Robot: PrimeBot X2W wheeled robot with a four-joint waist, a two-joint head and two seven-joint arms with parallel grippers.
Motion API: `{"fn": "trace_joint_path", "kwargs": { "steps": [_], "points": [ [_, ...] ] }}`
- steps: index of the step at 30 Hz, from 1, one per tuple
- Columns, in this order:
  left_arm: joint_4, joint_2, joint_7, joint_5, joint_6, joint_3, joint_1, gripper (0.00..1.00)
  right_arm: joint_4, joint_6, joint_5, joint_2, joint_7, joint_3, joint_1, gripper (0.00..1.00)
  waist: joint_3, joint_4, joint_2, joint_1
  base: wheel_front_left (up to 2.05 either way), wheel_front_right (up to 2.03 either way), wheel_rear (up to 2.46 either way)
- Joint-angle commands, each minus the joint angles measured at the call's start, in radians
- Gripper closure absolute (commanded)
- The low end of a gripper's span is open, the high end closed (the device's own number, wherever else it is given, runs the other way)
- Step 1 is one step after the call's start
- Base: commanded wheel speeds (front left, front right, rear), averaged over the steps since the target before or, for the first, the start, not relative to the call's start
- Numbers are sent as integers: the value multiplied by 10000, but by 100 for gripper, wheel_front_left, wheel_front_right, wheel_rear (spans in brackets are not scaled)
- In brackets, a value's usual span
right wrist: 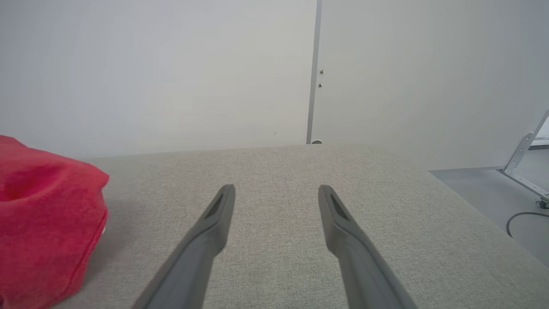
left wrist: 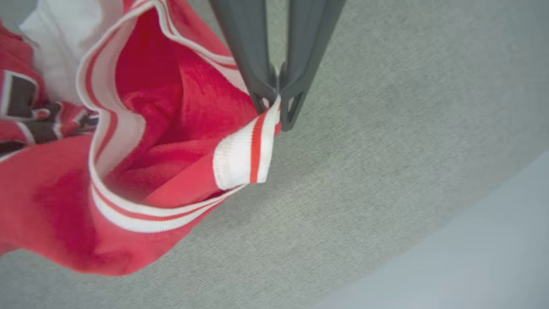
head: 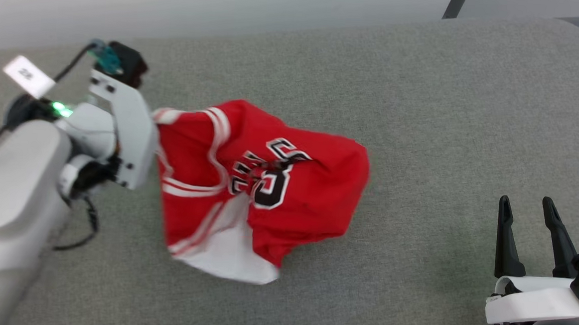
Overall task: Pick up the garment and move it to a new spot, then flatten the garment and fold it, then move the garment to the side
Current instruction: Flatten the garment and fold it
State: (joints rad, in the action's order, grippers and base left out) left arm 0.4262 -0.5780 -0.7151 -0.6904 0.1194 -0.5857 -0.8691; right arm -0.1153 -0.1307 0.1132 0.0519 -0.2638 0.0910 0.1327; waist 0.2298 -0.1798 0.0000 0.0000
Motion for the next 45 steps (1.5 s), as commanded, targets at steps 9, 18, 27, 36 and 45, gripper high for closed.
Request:
{"fn": "trace_joint_path", "kwargs": {
  "steps": [9, 18, 27, 36, 45],
  "points": [
    [1358, -716, 1005, 639, 100, -426, -746, 100, 53, -1, 141, -25, -10, -77, 242, 0, 373, -246, 0, 0, 0, 0, 0],
    [2818, -697, 1852, 494, 116, -905, -929, 100, 37, -1, 202, -24, -11, -101, 386, 0, 651, -285, 0, 0, 0, 0, 0],
    [3280, -154, 2715, -51, 119, -1037, -1052, 0, -68, -1, -14, -24, -11, -47, 182, 0, 226, 143, 0, 0, 0, 0, 0],
    [2713, 272, 3296, -679, 121, -1369, -540, 0, -50, -1, -391, -18, -11, 42, -327, 0, -904, 1096, 0, 0, 0, 0, 0],
    [1766, 468, 2737, -1393, -271, -1434, 759, 0, 84, -1, -651, -21, -11, 245, -855, 0, -1903, 1932, 0, 0, 0, 0, 0]
  ]
}}
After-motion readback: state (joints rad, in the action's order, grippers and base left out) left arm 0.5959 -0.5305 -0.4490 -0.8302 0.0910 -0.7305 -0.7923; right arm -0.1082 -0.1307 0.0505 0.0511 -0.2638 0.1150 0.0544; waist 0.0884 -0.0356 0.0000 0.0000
